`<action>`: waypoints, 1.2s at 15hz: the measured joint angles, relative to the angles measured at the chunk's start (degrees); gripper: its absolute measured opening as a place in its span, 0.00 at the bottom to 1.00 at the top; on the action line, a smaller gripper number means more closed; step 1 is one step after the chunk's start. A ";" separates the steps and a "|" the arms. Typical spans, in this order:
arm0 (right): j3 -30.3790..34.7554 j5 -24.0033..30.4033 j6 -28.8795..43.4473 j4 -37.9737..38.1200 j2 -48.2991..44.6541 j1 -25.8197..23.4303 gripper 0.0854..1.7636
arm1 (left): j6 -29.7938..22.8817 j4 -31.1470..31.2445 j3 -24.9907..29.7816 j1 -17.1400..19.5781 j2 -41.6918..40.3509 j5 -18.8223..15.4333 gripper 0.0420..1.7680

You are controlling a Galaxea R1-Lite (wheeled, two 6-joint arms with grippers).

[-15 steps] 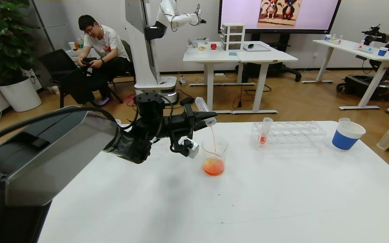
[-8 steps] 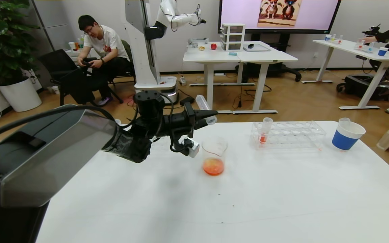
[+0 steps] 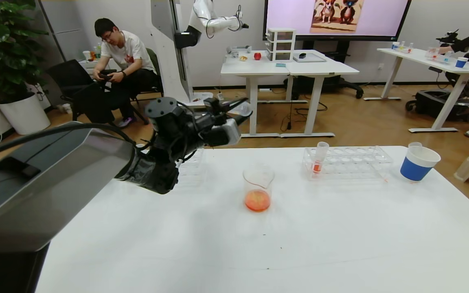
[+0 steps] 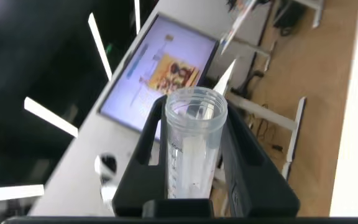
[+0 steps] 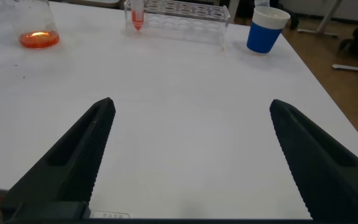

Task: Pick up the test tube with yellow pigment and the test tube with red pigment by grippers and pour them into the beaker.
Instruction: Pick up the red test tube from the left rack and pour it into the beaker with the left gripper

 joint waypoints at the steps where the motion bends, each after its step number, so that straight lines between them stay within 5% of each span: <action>1: 0.00 0.00 0.00 0.00 0.00 0.00 0.98 | -6.73 -3.12 1.84 -0.44 -0.33 7.84 0.28; 5: 0.00 0.00 0.00 0.00 0.00 0.00 0.98 | -30.71 -6.99 6.62 -4.05 -2.10 39.41 0.28; 7: 0.00 -0.02 0.00 0.00 0.00 0.00 0.98 | -42.24 0.63 6.81 -4.83 -3.73 50.90 0.28; 9: 0.00 0.00 0.00 0.00 0.00 -0.02 0.98 | -52.41 10.93 5.99 -5.40 -5.29 58.78 0.28; 12: 0.00 0.00 0.02 0.00 0.00 0.00 0.98 | -62.28 22.19 4.90 -5.44 -7.47 63.09 0.28; 18: 0.00 0.00 0.00 0.00 0.00 0.00 0.98 | -63.32 23.61 7.44 0.35 -11.95 62.32 0.28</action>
